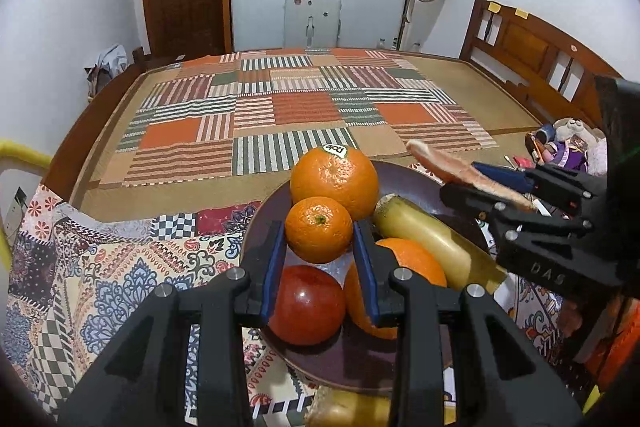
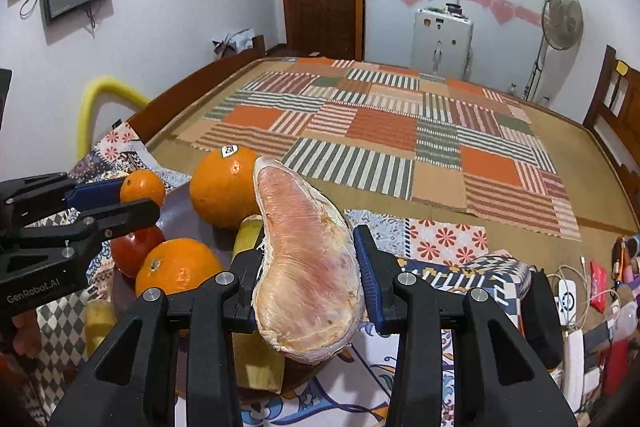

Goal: Organize fruits
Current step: 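Lower the mandarin onto the plate with left while right sets the pink slice there, then open both grippers and move right gripper to another small mandarin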

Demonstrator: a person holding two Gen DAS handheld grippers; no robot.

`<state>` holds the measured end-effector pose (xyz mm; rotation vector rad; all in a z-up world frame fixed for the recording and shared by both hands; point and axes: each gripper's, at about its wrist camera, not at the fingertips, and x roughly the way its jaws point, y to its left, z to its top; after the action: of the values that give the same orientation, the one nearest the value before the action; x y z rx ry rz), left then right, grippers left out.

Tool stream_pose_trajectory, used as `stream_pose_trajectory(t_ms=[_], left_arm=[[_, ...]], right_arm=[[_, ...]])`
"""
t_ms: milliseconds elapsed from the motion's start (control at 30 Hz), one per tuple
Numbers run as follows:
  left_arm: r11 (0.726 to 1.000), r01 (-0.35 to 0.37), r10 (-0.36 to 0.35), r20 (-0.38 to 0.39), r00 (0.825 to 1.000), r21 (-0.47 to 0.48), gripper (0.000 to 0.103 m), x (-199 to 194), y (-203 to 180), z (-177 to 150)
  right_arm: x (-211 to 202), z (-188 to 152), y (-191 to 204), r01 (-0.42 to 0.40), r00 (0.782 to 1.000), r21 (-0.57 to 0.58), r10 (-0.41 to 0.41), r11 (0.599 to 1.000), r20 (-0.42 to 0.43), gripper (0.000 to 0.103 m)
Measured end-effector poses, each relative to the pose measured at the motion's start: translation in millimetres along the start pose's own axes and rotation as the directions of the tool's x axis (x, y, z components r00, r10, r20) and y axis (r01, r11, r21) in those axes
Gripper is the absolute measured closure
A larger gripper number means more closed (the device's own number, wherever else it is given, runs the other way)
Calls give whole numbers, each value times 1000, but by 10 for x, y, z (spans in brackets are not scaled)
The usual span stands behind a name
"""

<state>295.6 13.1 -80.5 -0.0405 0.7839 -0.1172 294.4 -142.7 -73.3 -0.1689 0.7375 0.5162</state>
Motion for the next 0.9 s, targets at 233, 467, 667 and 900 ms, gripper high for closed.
stream_pose_trajectory(t_ms=[233,467,667,900], left_arm=[[1000,-7,7,-21,1000,-9,69,105,23,16],[1000,-2,1,-43,999,-13,69,174,51,20],[1000,-2,1,-42,999,-22,54,169,48,18],[1000,-14,14,-15,1000,-18,54,-32,43,6]], right_arm=[[90,18,0,-7,1000,2,7,1000,-31,67],[103,13,8,-16,999,10,16,1000,-35,66],[57,40,7,-32,999,14,32,999,-25,54],[-117,62,47,-27,1000,11,27,1000,11,53]])
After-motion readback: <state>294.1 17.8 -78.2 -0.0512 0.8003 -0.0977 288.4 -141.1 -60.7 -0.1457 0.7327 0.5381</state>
